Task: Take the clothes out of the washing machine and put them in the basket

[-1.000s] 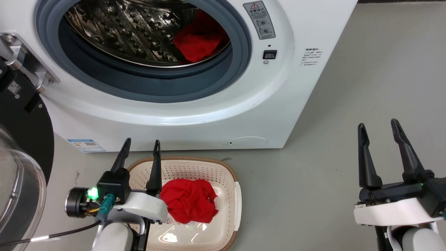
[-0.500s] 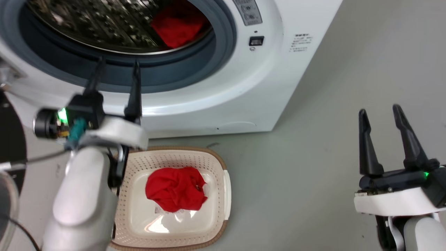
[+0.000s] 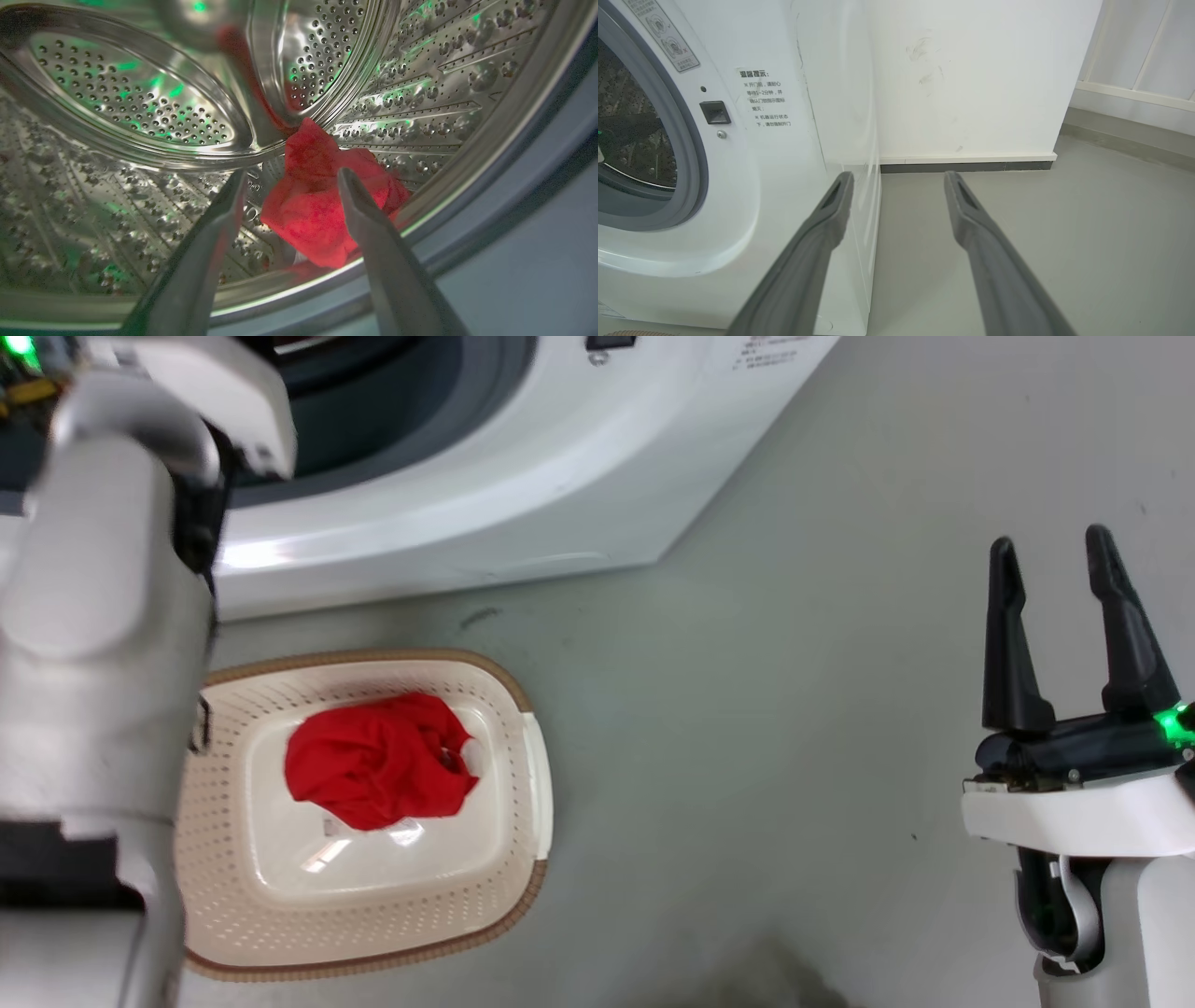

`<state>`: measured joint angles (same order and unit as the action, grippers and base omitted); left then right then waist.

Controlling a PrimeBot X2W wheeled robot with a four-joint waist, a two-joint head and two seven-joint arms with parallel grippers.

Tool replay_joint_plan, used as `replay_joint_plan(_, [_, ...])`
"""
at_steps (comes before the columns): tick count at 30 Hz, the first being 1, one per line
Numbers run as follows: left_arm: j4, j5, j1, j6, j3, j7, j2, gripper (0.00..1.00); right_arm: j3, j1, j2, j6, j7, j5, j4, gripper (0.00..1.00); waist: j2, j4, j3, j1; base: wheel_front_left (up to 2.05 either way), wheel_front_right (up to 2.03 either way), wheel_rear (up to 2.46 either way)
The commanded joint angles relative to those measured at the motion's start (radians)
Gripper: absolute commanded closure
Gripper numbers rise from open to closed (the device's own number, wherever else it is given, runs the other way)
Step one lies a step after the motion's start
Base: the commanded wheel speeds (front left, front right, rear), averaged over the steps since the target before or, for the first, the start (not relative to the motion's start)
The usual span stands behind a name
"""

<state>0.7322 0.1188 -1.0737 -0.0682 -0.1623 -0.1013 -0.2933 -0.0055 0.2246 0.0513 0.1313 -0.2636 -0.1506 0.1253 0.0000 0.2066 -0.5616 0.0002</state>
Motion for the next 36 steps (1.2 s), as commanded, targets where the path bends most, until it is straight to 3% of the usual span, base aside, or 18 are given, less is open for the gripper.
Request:
replay_joint_plan(1, [0.033,-0.003,-0.050,-0.007,-0.006,0.020,-0.011,0.00,-0.001,0.022,-0.002,-0.001,-0.002,-0.012,0.005,0.00,0.0000,0.049,-0.070,-0.0002,0.00,0.00,0.00])
replay_joint_plan(12, [0.299,0.030,-0.420,-0.054,-0.031,0.284,-0.074,0.00,-0.001,0.070,-0.002,-0.001,-0.002,-0.071,0.015,0.00,0.0000,0.112,-0.212,-0.0002,0.00,0.00,0.00])
replay_joint_plan(16, [0.419,0.055,-0.582,-0.060,-0.081,0.524,-0.092,0.00,0.008,0.092,-0.002,-0.001,-0.002,-0.092,0.020,0.00,0.0000,0.135,-0.267,-0.0002,0.00,0.00,0.00])
replay_joint_plan(18, [0.439,0.035,-0.612,-0.061,-0.121,0.567,-0.094,0.00,0.007,0.096,-0.002,-0.001,-0.002,-0.105,0.020,0.00,0.0000,0.145,-0.287,-0.0002,0.00,0.00,0.00])
replay_joint_plan(27, [0.473,0.029,-0.560,-0.048,-0.160,0.579,-0.068,0.00,0.009,0.096,-0.002,-0.001,-0.002,-0.112,0.012,0.00,0.0000,0.143,-0.303,-0.0002,0.00,0.00,0.00])
replay_joint_plan(28, [0.474,0.030,-0.553,-0.048,-0.163,0.577,-0.068,0.61,0.008,0.096,-0.002,-0.001,-0.002,-0.113,0.012,0.00,0.0000,0.143,-0.303,-0.0002,0.00,0.00,0.00])
replay_joint_plan(29, [0.471,0.032,-0.547,-0.048,-0.163,0.568,-0.070,1.00,0.007,0.098,-0.002,-0.001,-0.002,-0.113,0.012,0.00,0.0000,0.144,-0.303,-0.0002,0.00,0.00,0.00])
replay_joint_plan(36, [0.455,0.057,-0.555,-0.046,-0.151,0.499,-0.094,1.00,0.001,0.097,-0.002,-0.001,-0.002,-0.102,0.003,0.00,0.0000,0.137,-0.281,-0.0002,0.00,0.00,0.00])
